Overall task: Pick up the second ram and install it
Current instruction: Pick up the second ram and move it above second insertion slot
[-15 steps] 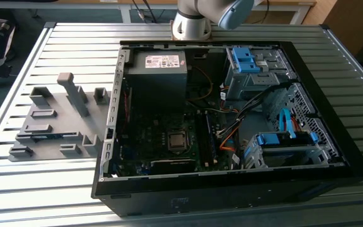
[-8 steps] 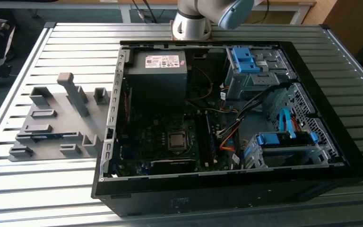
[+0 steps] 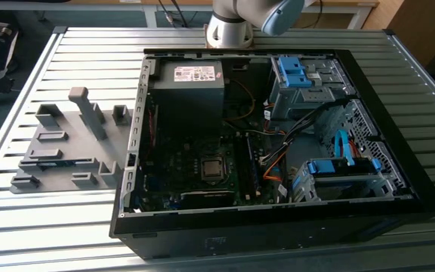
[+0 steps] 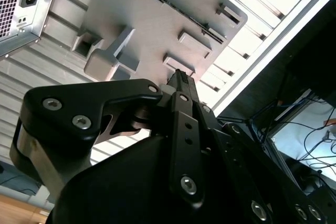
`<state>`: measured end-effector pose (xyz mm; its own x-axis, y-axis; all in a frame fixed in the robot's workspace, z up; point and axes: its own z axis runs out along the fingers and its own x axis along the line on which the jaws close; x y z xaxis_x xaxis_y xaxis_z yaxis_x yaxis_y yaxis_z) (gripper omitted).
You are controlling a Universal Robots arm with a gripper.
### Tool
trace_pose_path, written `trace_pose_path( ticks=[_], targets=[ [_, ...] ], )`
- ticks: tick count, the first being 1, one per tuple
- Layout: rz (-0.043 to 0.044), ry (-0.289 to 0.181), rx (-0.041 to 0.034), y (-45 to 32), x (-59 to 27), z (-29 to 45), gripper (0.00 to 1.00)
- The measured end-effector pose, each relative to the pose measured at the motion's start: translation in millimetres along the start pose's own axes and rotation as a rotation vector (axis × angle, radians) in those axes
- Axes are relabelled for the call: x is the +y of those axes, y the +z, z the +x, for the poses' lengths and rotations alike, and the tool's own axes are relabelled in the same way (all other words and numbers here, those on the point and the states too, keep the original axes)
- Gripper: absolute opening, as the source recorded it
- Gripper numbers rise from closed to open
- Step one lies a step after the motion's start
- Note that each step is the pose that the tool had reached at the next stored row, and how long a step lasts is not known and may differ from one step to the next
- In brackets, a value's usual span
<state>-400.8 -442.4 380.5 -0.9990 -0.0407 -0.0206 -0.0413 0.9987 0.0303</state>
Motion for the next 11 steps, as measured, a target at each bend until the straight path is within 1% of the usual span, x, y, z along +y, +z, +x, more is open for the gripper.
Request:
trace_pose_path(
  ticks=[5, 9, 11],
  targets=[
    [-0.0004, -0.019, 0.0005, 0.0, -0.3, 0.0, 0.11],
    [-0.001, -0.05, 0.0014, 0.4, -1.1, 0.1, 0.11],
    [-0.001, -0.055, 0.0018, 0.6, -1.8, 1.3, 0.11]
  ],
)
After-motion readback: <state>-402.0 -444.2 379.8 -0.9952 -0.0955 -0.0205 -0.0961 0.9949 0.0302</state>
